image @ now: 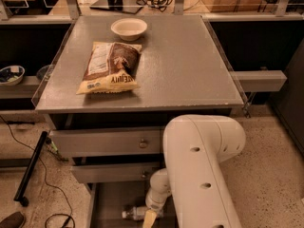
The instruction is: Pick blue plastic bottle from bottom drawer and place on counter
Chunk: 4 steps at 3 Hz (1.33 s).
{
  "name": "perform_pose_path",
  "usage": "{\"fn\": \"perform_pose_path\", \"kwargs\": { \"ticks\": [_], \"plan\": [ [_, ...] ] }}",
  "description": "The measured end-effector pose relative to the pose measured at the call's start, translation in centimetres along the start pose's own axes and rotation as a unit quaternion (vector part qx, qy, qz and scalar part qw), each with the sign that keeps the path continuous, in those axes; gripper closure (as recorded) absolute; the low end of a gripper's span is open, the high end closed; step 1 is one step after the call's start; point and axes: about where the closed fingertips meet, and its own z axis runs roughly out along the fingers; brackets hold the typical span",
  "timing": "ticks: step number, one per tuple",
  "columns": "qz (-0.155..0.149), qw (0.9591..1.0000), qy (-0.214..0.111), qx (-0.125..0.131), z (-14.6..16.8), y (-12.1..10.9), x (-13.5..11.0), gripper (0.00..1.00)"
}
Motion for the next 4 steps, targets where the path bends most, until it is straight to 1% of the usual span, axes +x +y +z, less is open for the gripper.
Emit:
{"fn": "perform_pose_path", "kwargs": {
  "ticks": [1, 2, 3, 4],
  "plan": [
    [-0.007, 0.9999, 0.011, 0.001, 2.0, 1.0, -0.2, 0.00],
    [0.013, 0.9998, 0.013, 0.001, 2.8, 1.3, 1.2, 0.00],
    [0.023, 0.9997, 0.010, -0.005, 4.5, 0.2, 1.7, 0.00],
    [0.036, 0.9992, 0.018, -0.008, 6.4, -2.0, 1.0, 0.00]
  ]
}}
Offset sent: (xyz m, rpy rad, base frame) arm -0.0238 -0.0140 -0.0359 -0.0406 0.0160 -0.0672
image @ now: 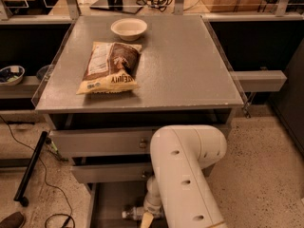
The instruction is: Pick blue plastic bottle from bottom drawer and place on counter
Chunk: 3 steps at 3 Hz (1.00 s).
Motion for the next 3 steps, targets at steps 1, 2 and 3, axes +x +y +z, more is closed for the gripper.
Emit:
{"fn": "perform_pose_path", "kwargs": {
  "ticks": [1, 2, 3],
  "plan": [
    [0.000, 1.0000, 0.000, 0.000, 0.0, 0.0, 0.0, 0.00],
    [0.007, 0.9999, 0.005, -0.008, 0.6, 0.1, 0.8, 0.00],
    [0.016, 0.9996, 0.015, -0.019, 1.7, 0.5, 2.1, 0.00]
  ]
}}
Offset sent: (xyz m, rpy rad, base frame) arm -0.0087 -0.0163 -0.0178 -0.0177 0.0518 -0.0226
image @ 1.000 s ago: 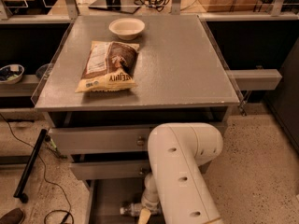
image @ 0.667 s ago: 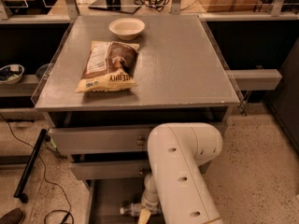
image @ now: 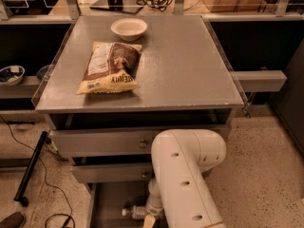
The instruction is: Pick blue plastic bottle from bottom drawer and place on counter
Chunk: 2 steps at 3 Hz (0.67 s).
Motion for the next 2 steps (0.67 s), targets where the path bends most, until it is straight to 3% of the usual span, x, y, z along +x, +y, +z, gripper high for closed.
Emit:
{"fn": "perform_pose_path", "kwargs": {
  "ticks": [1, 2],
  "plan": [
    [0.001, 1.0000, 0.001, -0.002, 0.16, 0.05, 0.16, 0.00],
    [0.001, 1.0000, 0.001, -0.002, 0.16, 0.05, 0.16, 0.19]
  ]
}}
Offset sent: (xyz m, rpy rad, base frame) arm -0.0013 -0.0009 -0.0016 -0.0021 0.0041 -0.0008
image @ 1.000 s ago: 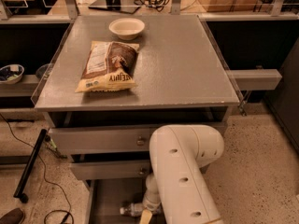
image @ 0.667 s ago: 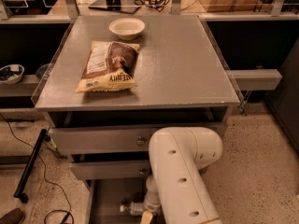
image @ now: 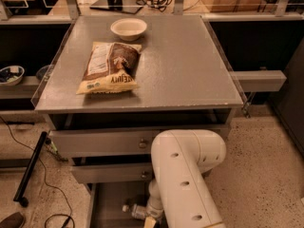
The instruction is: Pick blue plastic bottle from bottom drawer and place on counter
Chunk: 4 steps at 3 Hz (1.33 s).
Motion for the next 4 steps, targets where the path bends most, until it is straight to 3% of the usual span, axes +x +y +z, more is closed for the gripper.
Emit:
{"fn": "perform_pose_path", "kwargs": {
  "ticks": [3, 4],
  "plan": [
    [0.000, 1.0000, 0.000, 0.000, 0.01, 0.01, 0.00, 0.89],
    [0.000, 1.0000, 0.000, 0.000, 0.01, 0.01, 0.01, 1.00]
  ]
}}
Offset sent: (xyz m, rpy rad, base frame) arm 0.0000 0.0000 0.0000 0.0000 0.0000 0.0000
